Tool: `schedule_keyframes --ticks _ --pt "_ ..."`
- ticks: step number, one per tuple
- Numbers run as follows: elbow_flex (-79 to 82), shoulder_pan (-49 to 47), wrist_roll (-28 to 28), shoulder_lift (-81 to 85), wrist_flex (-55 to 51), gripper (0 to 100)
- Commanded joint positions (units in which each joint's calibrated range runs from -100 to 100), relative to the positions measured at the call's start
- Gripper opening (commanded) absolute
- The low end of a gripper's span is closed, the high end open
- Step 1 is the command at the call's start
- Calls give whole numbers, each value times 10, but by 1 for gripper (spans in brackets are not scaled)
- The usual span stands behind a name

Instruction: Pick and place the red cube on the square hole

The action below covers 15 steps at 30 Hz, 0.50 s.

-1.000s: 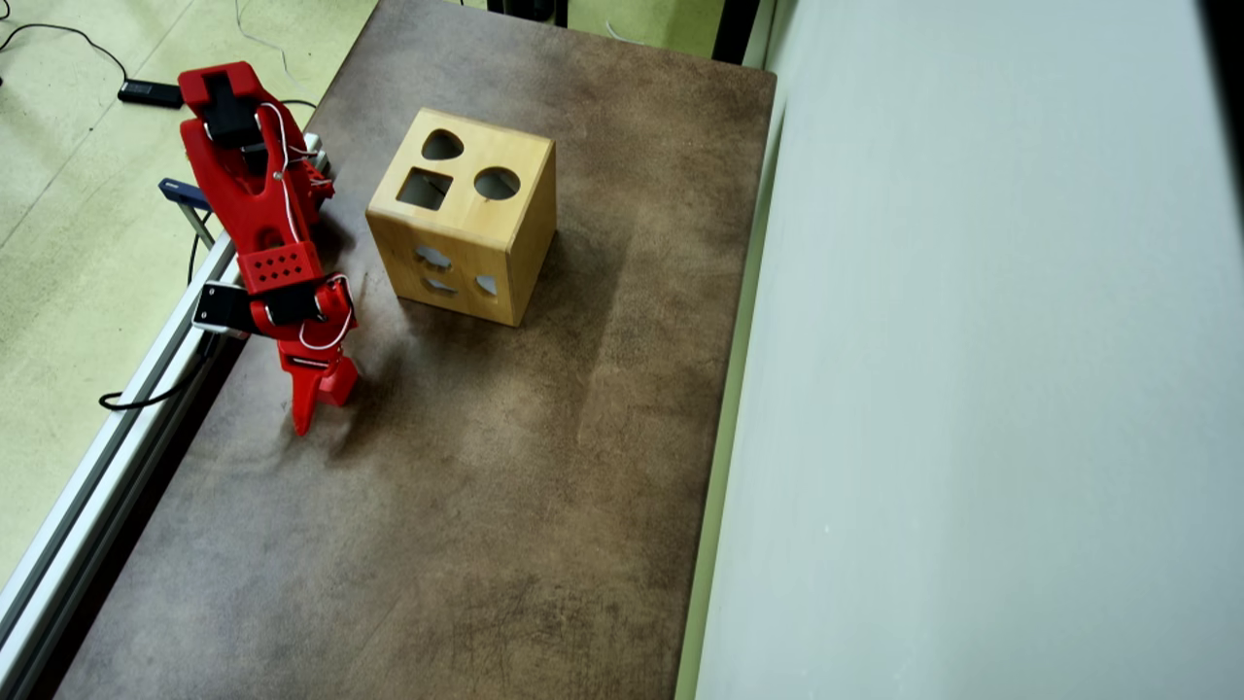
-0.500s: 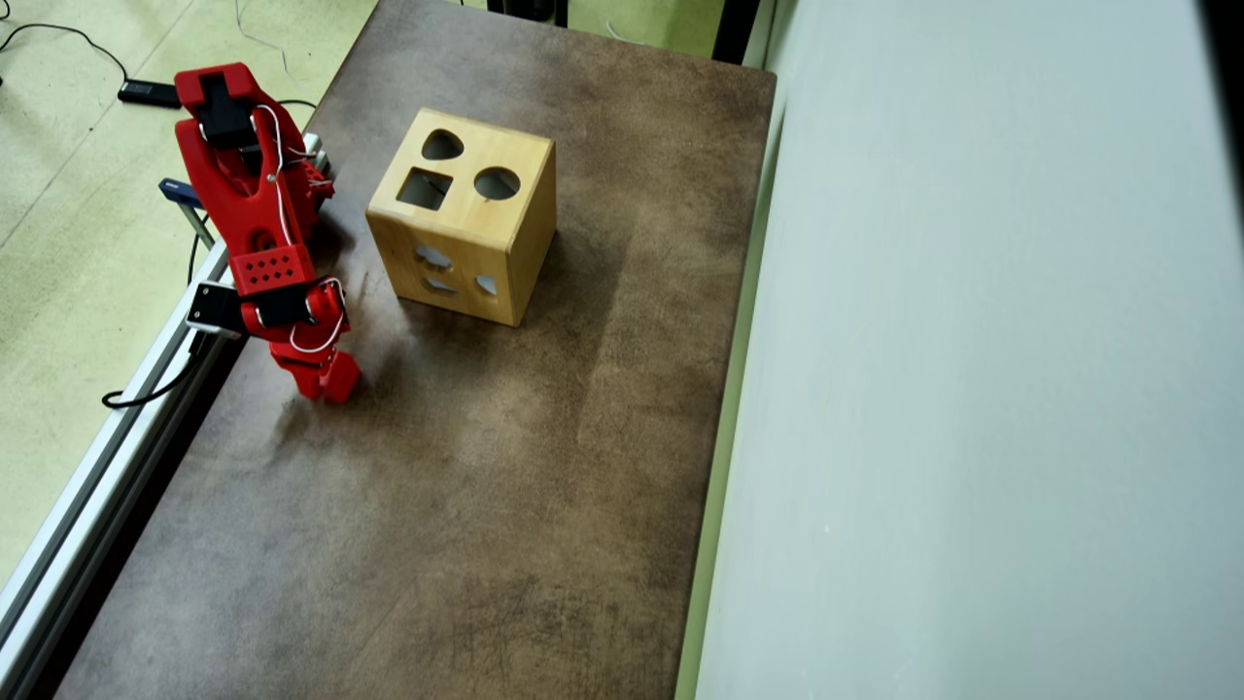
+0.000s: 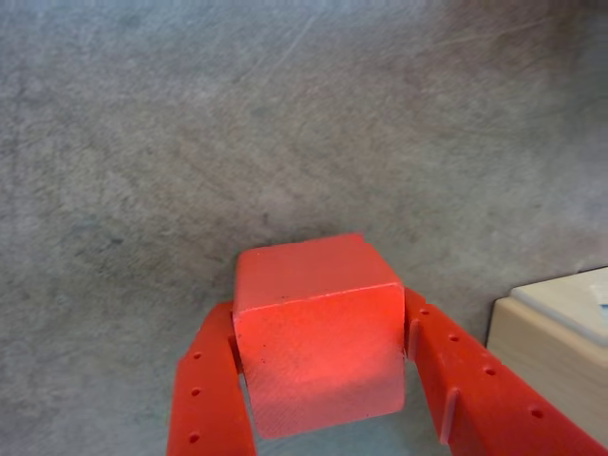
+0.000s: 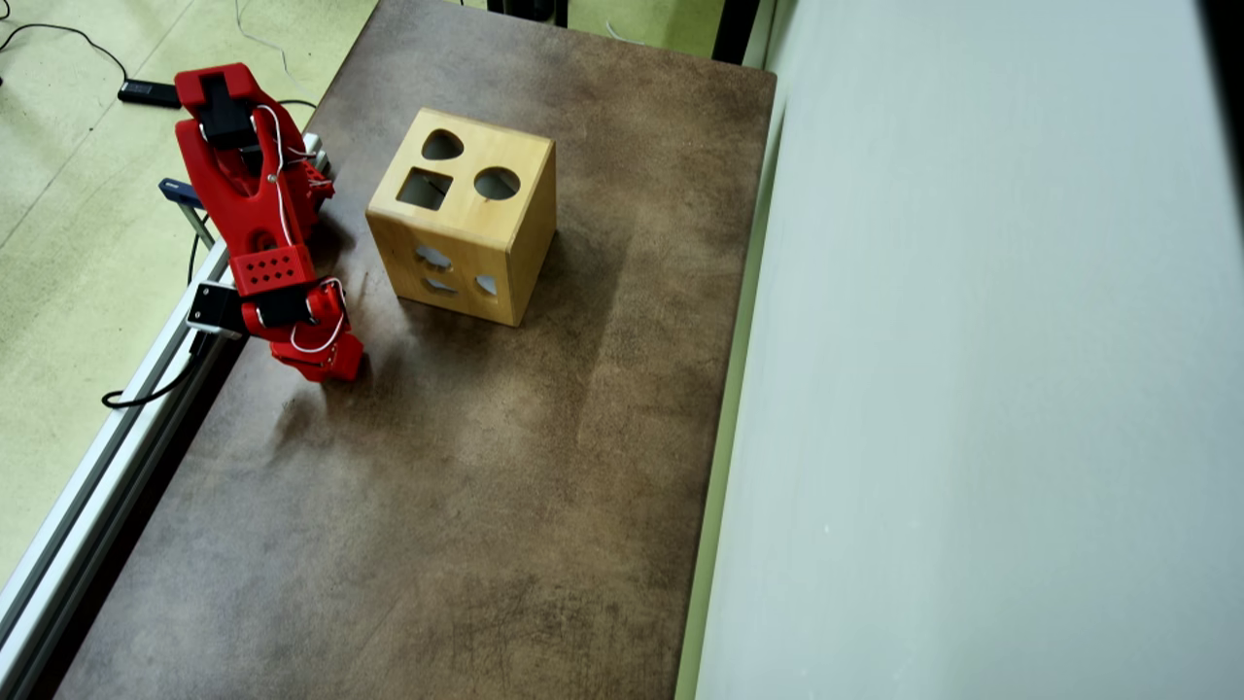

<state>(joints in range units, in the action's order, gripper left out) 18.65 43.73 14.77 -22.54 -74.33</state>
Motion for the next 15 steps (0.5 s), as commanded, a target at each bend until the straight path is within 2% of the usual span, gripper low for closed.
schedule_keyframes --ticks 1,12,15 --pt "-13 -1 -3 23 -68 13" --pt "-155 0 -3 145 -224 13" --pt "-202 -2 -4 180 -236 13"
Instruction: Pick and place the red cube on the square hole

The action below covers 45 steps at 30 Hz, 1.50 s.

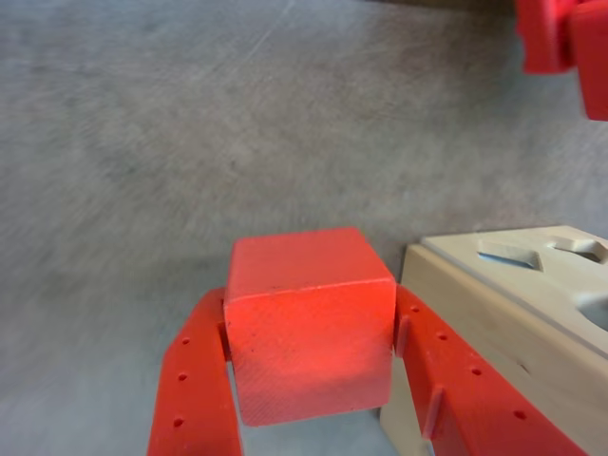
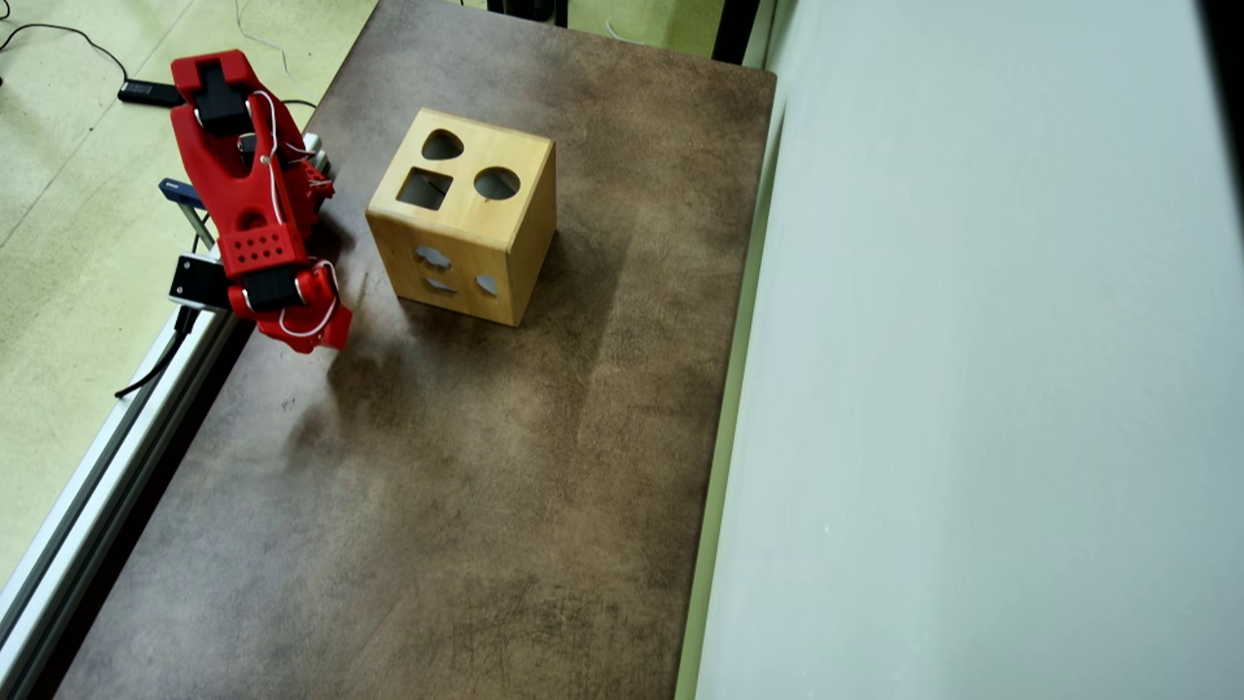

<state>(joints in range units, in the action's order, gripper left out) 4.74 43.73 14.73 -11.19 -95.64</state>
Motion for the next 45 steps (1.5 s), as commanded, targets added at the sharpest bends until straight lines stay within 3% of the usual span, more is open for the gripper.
schedule_keyframes --ticks 1,23,37,45 --pt "-72 -2 -4 82 -23 13" --pt "-84 -17 -4 382 -23 13" --pt "-84 -332 -5 485 -23 13" --pt "-82 -437 -5 488 -23 13"
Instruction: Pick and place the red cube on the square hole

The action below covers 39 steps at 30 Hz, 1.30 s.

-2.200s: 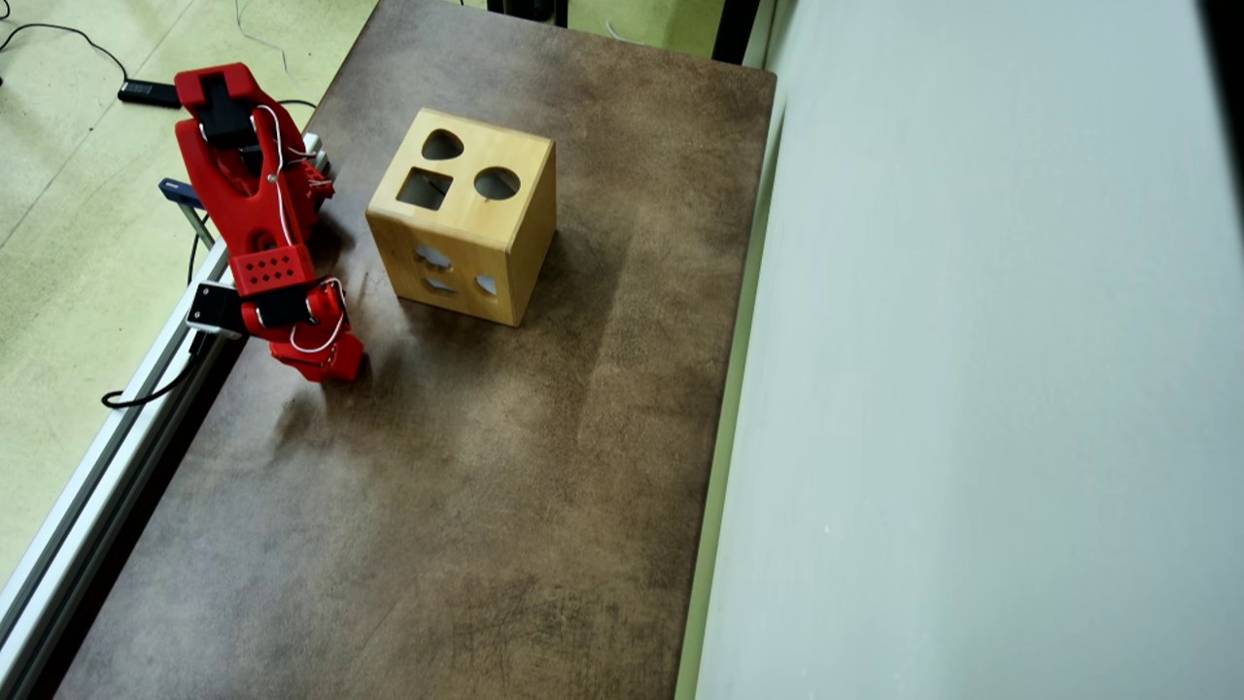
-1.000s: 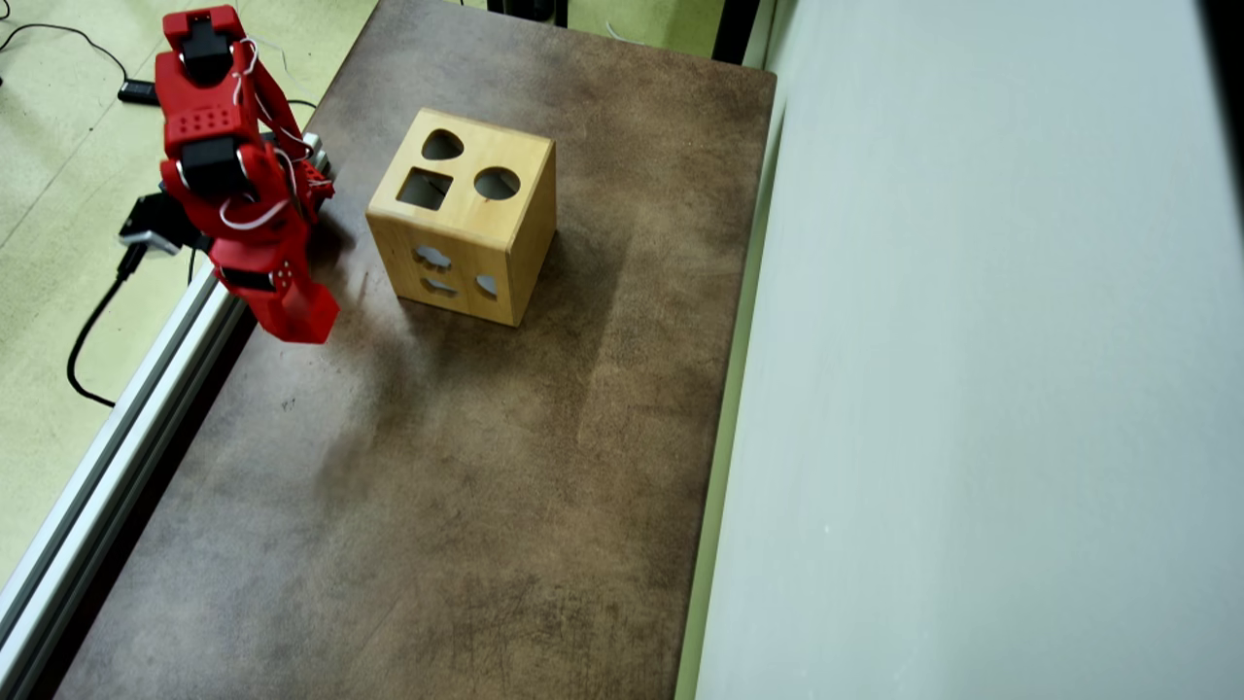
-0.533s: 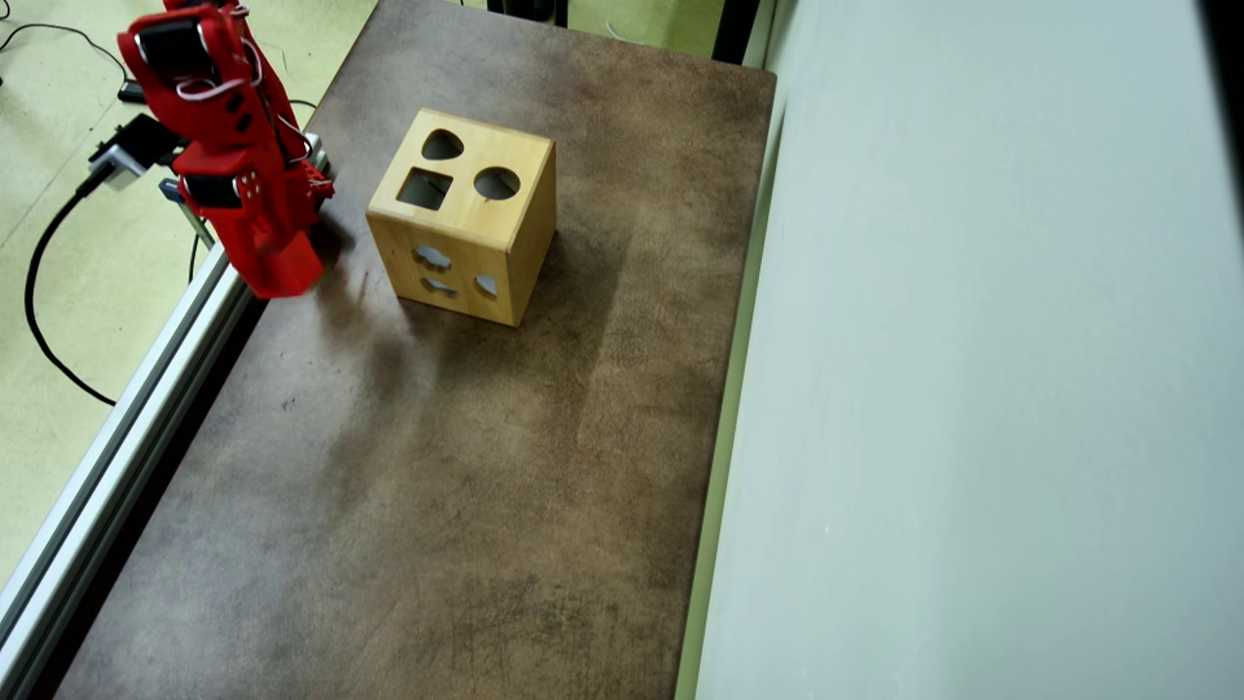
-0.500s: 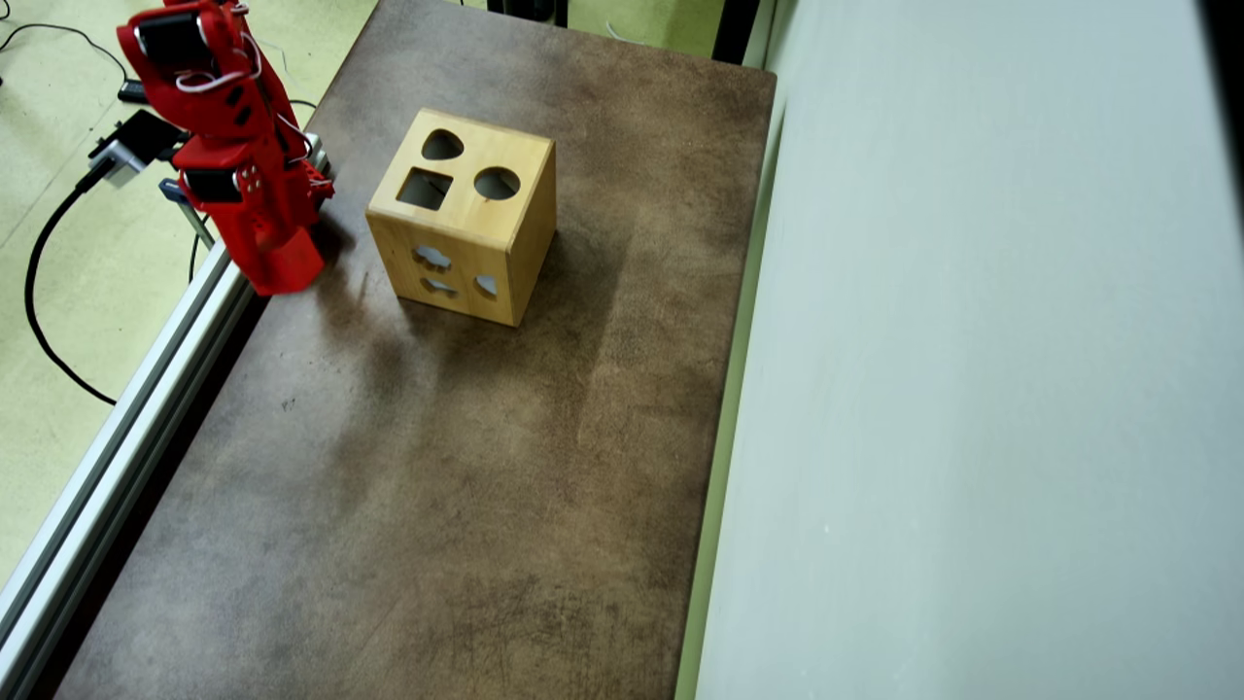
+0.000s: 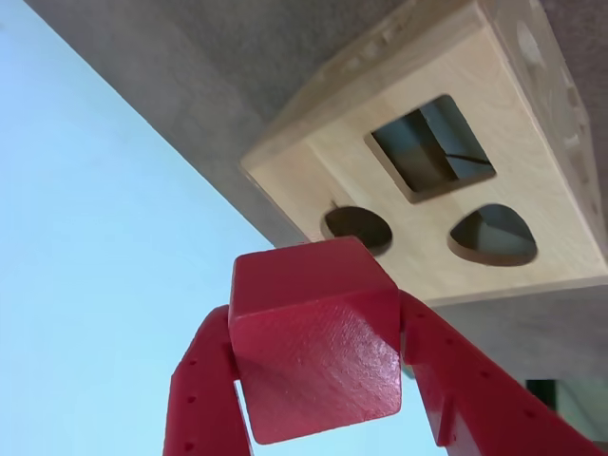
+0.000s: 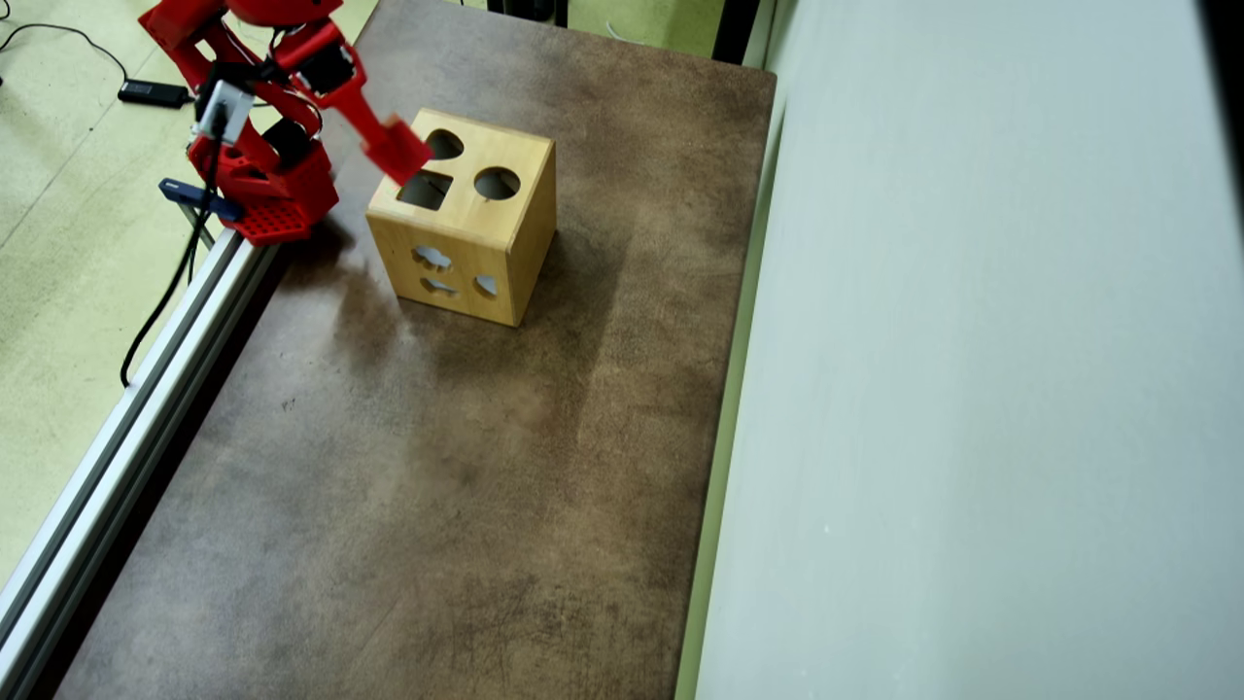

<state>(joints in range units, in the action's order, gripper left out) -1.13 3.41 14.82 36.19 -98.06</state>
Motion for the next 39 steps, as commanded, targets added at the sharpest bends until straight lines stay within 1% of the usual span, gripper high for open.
schedule_keyframes --ticks 1,8,21,23,28,31,35,39 --pt "-17 -38 -6 14 2 13" --pt "-13 -41 0 6 2 13" --pt "-12 -41 -7 5 2 14" --pt "-12 -41 -27 5 2 14" --pt "-12 -40 -137 5 2 14" --pt "-12 -33 -186 6 1 14" --pt "2 -33 -221 4 0 14" --pt "89 -33 -227 5 -1 14"
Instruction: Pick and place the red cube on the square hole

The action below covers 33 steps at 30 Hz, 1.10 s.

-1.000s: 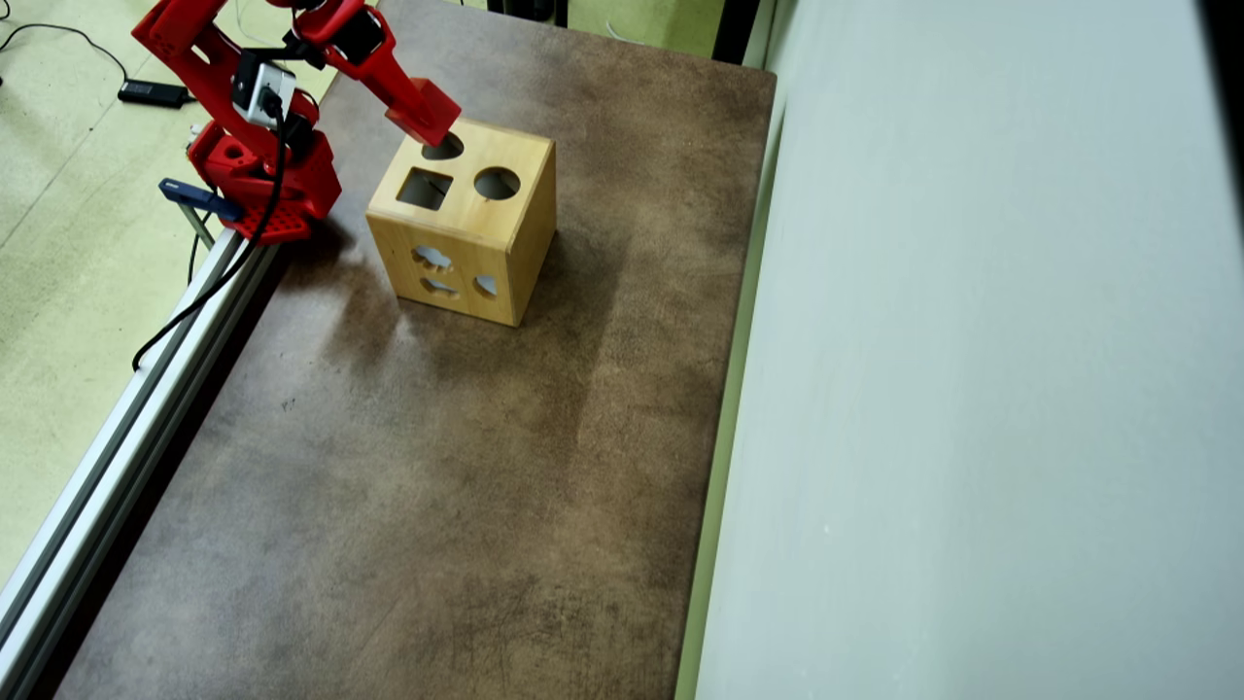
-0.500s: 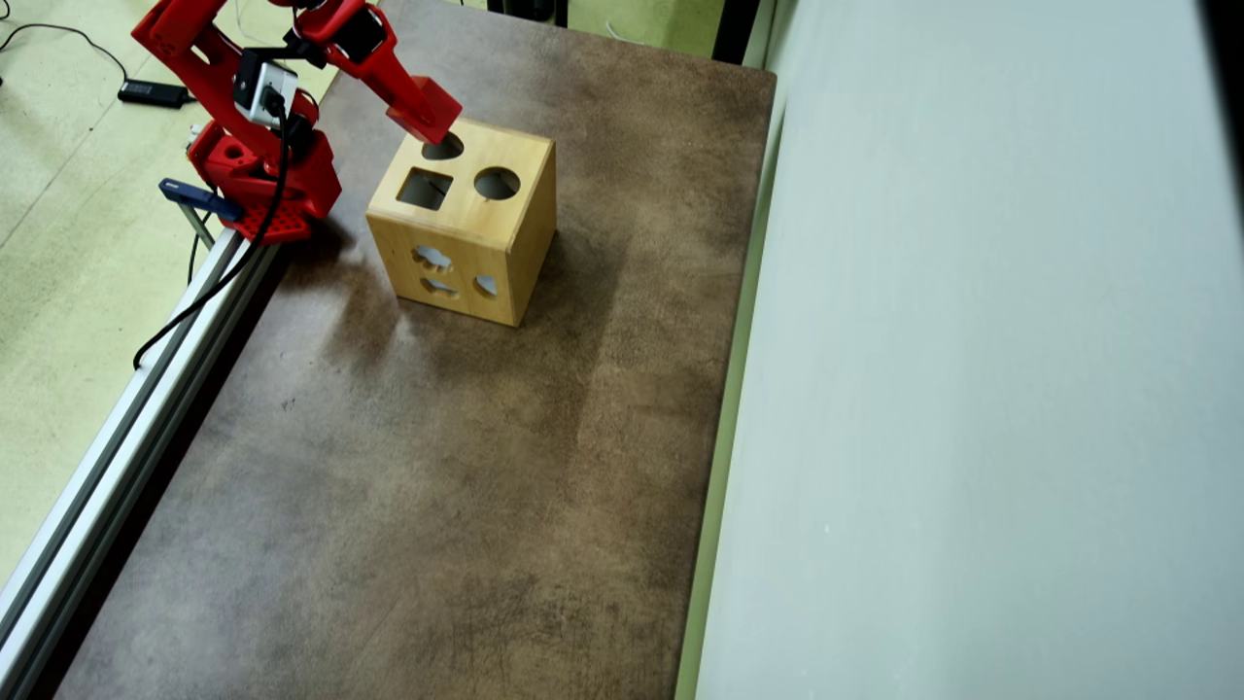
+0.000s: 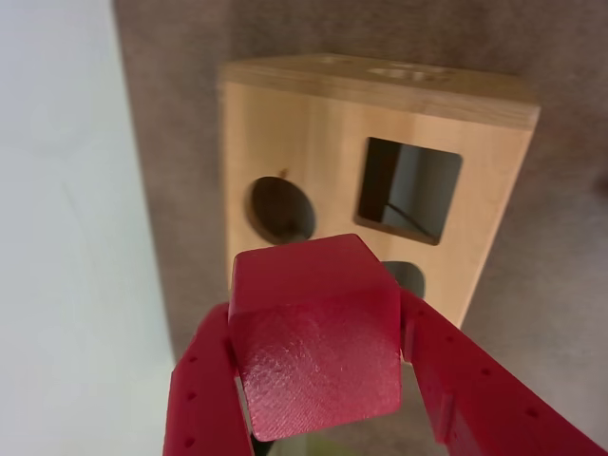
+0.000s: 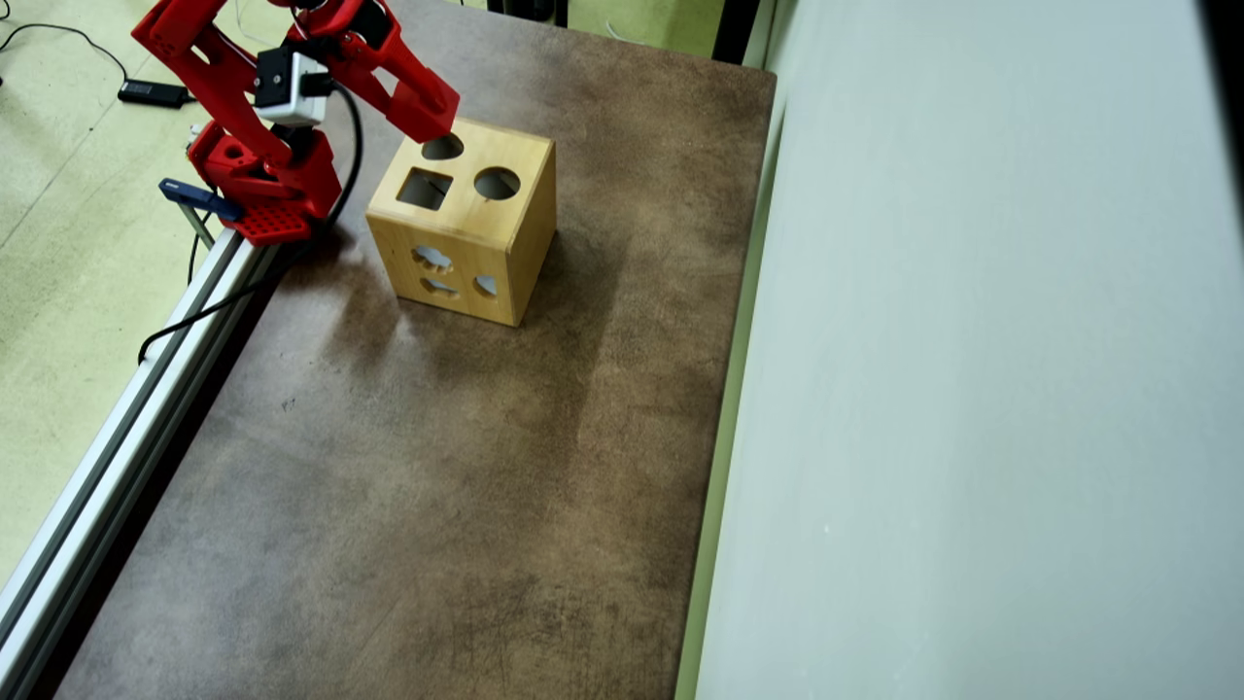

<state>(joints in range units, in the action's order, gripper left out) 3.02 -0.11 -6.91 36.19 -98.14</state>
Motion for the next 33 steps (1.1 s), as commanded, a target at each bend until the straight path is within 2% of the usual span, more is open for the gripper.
schedule_keyframes --ticks 1,9,16,26,33 --pt "58 3 -7 5 0 14" --pt "66 7 -5 -56 -3 13" --pt "67 56 -5 -74 -3 13" --pt "75 56 -3 -87 -3 13" --pt "76 49 21 -87 -2 13"
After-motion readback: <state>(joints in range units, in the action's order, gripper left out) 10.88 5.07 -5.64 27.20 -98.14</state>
